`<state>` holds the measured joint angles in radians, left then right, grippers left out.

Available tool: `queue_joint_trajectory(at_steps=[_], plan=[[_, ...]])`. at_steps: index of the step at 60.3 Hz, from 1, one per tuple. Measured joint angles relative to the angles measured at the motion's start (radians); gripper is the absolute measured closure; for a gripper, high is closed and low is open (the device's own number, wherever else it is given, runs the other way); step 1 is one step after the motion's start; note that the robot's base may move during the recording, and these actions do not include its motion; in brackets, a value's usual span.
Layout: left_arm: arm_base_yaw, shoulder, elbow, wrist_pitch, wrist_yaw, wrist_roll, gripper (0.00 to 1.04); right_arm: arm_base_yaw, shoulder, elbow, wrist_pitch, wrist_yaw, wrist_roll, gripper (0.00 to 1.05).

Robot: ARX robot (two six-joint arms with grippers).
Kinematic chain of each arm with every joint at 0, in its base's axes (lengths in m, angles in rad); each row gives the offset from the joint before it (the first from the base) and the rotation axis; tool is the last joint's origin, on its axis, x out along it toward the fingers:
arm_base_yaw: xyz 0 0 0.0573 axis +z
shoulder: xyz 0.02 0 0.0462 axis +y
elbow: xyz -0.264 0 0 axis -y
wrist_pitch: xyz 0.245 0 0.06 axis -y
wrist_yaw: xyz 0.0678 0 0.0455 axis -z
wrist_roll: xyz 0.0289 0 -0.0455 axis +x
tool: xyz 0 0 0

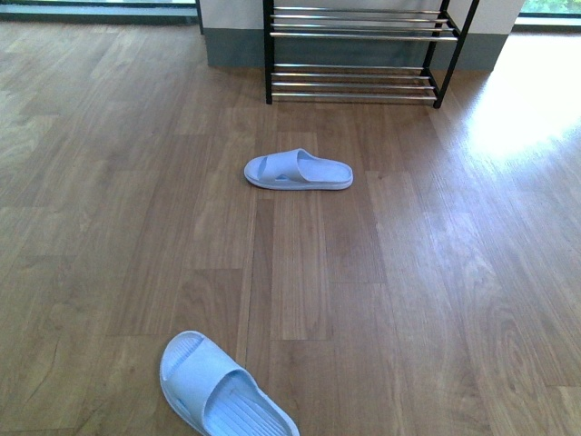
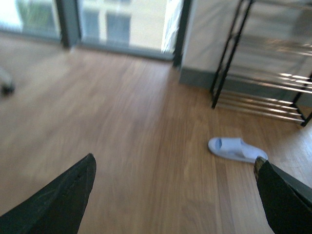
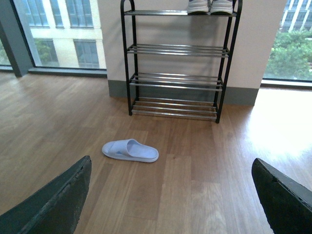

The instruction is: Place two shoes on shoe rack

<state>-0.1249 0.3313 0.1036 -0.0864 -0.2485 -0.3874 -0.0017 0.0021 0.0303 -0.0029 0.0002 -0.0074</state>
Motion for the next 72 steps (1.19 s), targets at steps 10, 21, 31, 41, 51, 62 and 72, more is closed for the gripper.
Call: queue_joint_trajectory(at_steps=[10,21,31,41,51,62,72], plan=[[-0.026,0.767,0.067,0.430,0.142,-0.580,0.09,0.000,0.001,0.000,0.000,0.000,0.000,0.09],[-0.061,1.448,0.256,0.575,0.260,-0.740,0.09,0.000,0.001,0.000,0.000,0.000,0.000,0.09],[-0.082,2.013,0.557,0.495,0.365,-0.726,0.09,0.000,0.001,0.000,0.000,0.000,0.000,0.09],[-0.157,2.261,0.784,0.414,0.438,-0.656,0.09,0.000,0.001,0.000,0.000,0.000,0.000,0.09],[-0.224,2.349,0.901,0.330,0.459,-0.570,0.09,0.000,0.001,0.000,0.000,0.000,0.000,0.09],[-0.259,2.422,1.020,0.251,0.427,-0.473,0.09,0.000,0.001,0.000,0.000,0.000,0.000,0.09],[-0.264,2.486,1.116,0.203,0.398,-0.406,0.09,0.000,0.001,0.000,0.000,0.000,0.000,0.09]])
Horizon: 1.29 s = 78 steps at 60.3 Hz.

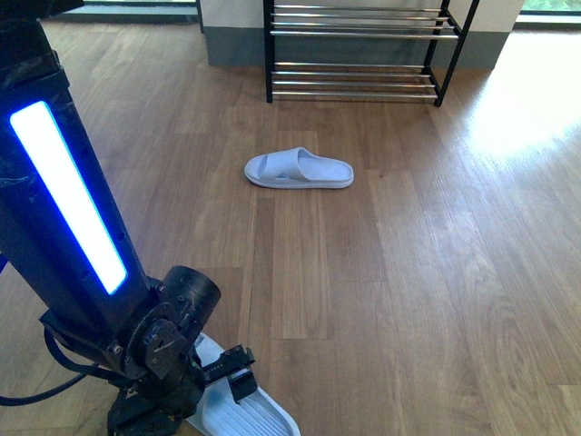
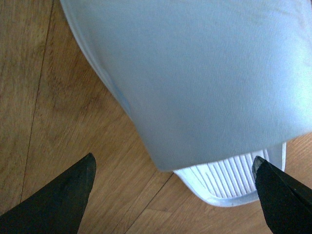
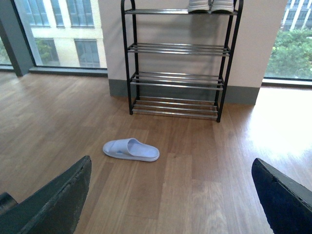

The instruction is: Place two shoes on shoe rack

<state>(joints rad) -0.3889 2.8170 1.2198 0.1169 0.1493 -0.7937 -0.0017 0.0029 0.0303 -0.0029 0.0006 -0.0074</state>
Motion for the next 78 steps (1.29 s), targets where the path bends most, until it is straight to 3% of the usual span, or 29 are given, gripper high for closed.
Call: queue_joint_trajectory(at_steps=[10,15,19,25,46,53,56,67,78], plan=[[0.000,0.031,0.026,-0.017,-0.074,0.068,0.09,0.000,0.000,0.000,0.000,0.000,0.000,0.09],[0.000,0.035,0.025,0.025,-0.167,0.161,0.09,0.000,0.000,0.000,0.000,0.000,0.000,0.09],[0.006,0.035,0.019,0.070,-0.188,0.178,0.10,0.000,0.000,0.000,0.000,0.000,0.000,0.09],[0.015,0.035,0.005,0.149,-0.267,0.222,0.26,0.000,0.000,0.000,0.000,0.000,0.000,0.09],[0.052,0.048,-0.021,0.205,-0.305,0.202,0.75,0.000,0.000,0.000,0.000,0.000,0.000,0.09],[0.082,-0.016,-0.106,0.218,-0.310,0.147,0.93,0.000,0.000,0.000,0.000,0.000,0.000,0.09],[0.111,-0.096,-0.192,0.236,-0.269,0.106,1.02,0.000,0.000,0.000,0.000,0.000,0.000,0.09],[0.201,-0.512,-0.441,0.236,-0.324,0.195,1.03,0.000,0.000,0.000,0.000,0.000,0.000,0.09],[0.344,-1.009,-0.663,0.173,-0.466,0.501,1.03,0.000,0.000,0.000,0.000,0.000,0.000,0.09]])
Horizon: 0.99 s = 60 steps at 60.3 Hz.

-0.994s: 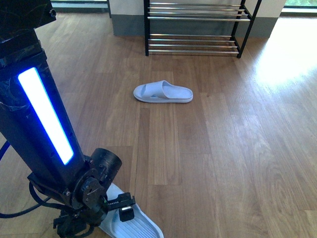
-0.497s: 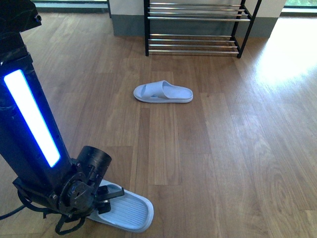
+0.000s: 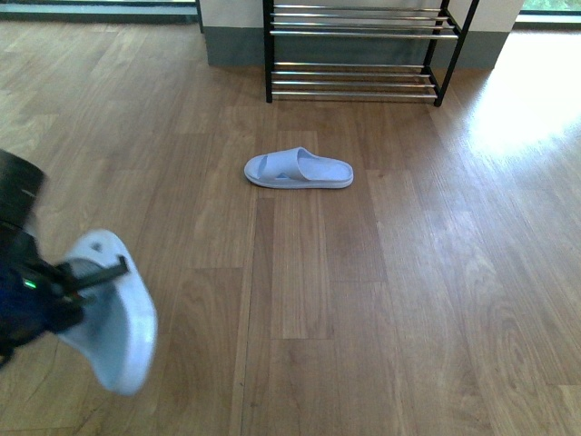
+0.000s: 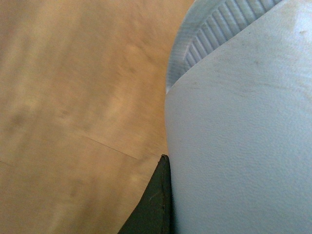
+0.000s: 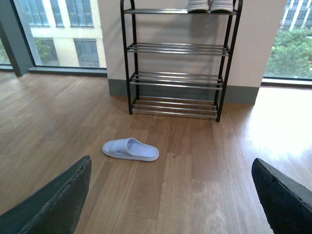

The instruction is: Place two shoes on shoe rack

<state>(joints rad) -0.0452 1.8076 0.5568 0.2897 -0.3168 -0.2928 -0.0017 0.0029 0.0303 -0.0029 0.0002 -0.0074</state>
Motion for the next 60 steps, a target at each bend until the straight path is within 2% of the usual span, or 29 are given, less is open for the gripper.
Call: queue_joint_trajectory(at_steps=[7,15,25,32,37,42,48,60], plan=[[0.083,-0.216,-0.121,0.026,-0.049,0.216,1.03,0.000,0.000,0.000,0.000,0.000,0.000,0.09],[0.167,-0.480,-0.251,-0.032,-0.050,0.404,1.03,0.000,0.000,0.000,0.000,0.000,0.000,0.09],[0.178,-0.791,-0.350,-0.075,-0.105,0.556,1.03,0.000,0.000,0.000,0.000,0.000,0.000,0.09],[0.156,-0.992,-0.385,-0.073,-0.142,0.597,1.03,0.000,0.000,0.000,0.000,0.000,0.000,0.09],[0.135,-1.114,-0.422,-0.079,-0.151,0.594,1.03,0.000,0.000,0.000,0.000,0.000,0.000,0.09],[0.128,-1.281,-0.459,-0.195,-0.080,0.515,1.03,0.000,0.000,0.000,0.000,0.000,0.000,0.09],[0.156,-1.430,-0.481,-0.320,-0.002,0.333,1.03,0.000,0.000,0.000,0.000,0.000,0.000,0.09],[0.165,-1.418,-0.430,-0.272,0.020,0.140,1.03,0.000,0.000,0.000,0.000,0.000,0.000,0.09]])
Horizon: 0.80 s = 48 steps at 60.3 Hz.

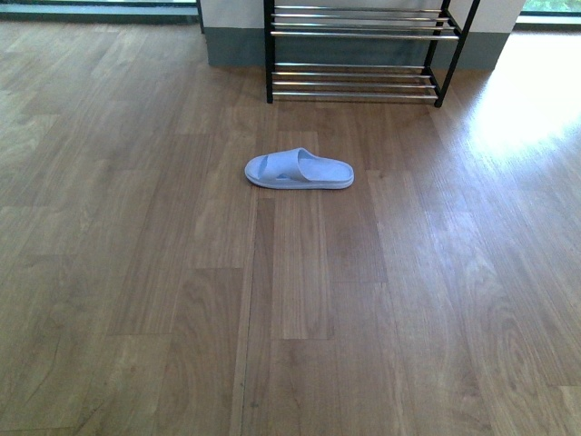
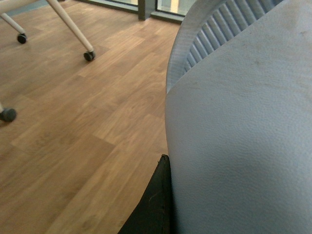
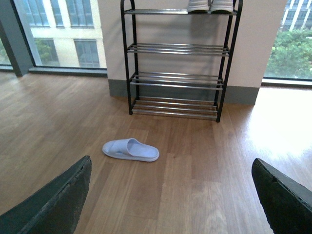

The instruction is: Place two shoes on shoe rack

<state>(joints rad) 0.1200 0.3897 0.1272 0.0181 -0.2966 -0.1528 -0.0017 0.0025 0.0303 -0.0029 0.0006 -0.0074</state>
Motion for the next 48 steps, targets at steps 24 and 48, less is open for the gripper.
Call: queue_joint_trajectory(at_steps=[24,48], plan=[[0.037,0.021,-0.005,0.109,-0.078,0.073,1.03,0.000,0.000,0.000,0.000,0.000,0.000,0.09],[0.039,0.024,-0.005,0.111,-0.078,0.087,1.03,0.000,0.000,0.000,0.000,0.000,0.000,0.09]])
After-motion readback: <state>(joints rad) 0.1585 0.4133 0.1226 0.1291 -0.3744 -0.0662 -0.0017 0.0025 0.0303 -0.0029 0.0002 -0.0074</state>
